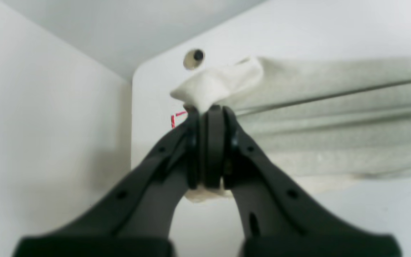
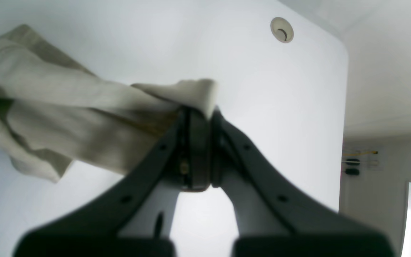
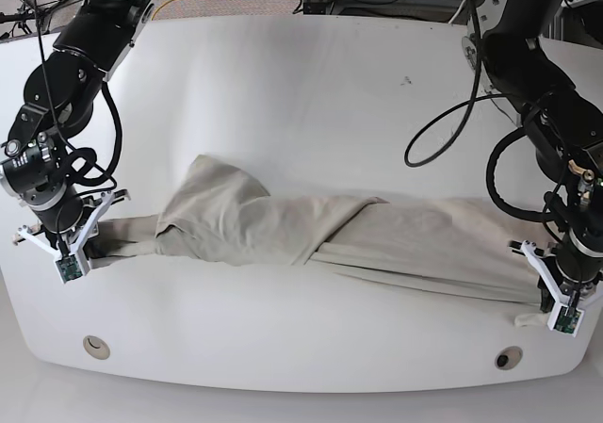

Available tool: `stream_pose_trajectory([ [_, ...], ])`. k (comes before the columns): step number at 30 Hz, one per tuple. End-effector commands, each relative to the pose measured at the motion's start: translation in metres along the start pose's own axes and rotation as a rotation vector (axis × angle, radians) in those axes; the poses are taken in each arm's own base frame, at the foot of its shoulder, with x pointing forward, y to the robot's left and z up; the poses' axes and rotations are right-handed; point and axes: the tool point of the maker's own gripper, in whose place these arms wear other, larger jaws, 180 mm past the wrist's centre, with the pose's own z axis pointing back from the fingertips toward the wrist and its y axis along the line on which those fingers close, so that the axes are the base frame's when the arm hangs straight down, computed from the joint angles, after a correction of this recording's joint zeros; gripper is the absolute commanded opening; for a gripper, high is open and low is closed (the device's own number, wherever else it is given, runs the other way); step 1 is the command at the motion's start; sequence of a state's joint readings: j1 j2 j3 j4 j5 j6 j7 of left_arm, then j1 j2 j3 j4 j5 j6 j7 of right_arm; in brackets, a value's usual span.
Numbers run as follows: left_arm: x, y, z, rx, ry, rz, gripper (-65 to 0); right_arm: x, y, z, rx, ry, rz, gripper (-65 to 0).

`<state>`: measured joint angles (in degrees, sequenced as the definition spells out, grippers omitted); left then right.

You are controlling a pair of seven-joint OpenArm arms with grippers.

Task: Fold the T-shirt properly
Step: 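Lift the shirt with both grippers and stretch it between them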

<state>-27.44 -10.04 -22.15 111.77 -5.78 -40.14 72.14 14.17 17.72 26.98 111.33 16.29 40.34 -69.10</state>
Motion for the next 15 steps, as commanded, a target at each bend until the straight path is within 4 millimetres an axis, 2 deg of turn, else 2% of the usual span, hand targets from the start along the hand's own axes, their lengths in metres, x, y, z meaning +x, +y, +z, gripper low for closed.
stream_pose_trajectory([
  [1,0.019,0.016,0.006,0.047,-0.059,-0.007,-65.0,0.010,-0.016,0.002,-0.043,-0.020,0.008,-65.0],
  [2,0.025,0.018,0.006,0.051,-0.072,-0.009,-65.0,0.014,-0.017,0.002,-0.043,-0.028,0.007,-65.0],
  [4,0.053,0.021,0.009,0.060,-0.128,-0.034,-65.0,0.033,-0.027,0.003,-0.064,-0.072,0.002,-65.0],
  [6,0.071,0.025,0.013,0.071,-0.166,-0.045,-65.0,0.047,-0.035,0.007,-0.084,-0.105,0.007,-65.0],
  [10,0.120,0.055,0.034,0.150,-0.280,-0.032,-65.0,0.088,-0.065,0.030,-0.172,-0.188,0.039,-65.0],
  [13,0.150,0.080,0.056,0.212,-0.336,-0.018,-65.0,0.107,-0.091,0.048,-0.240,-0.204,0.050,-65.0],
  [15,0.158,0.088,0.063,0.234,-0.344,-0.011,-65.0,0.111,-0.104,0.057,-0.276,-0.202,0.057,-65.0],
])
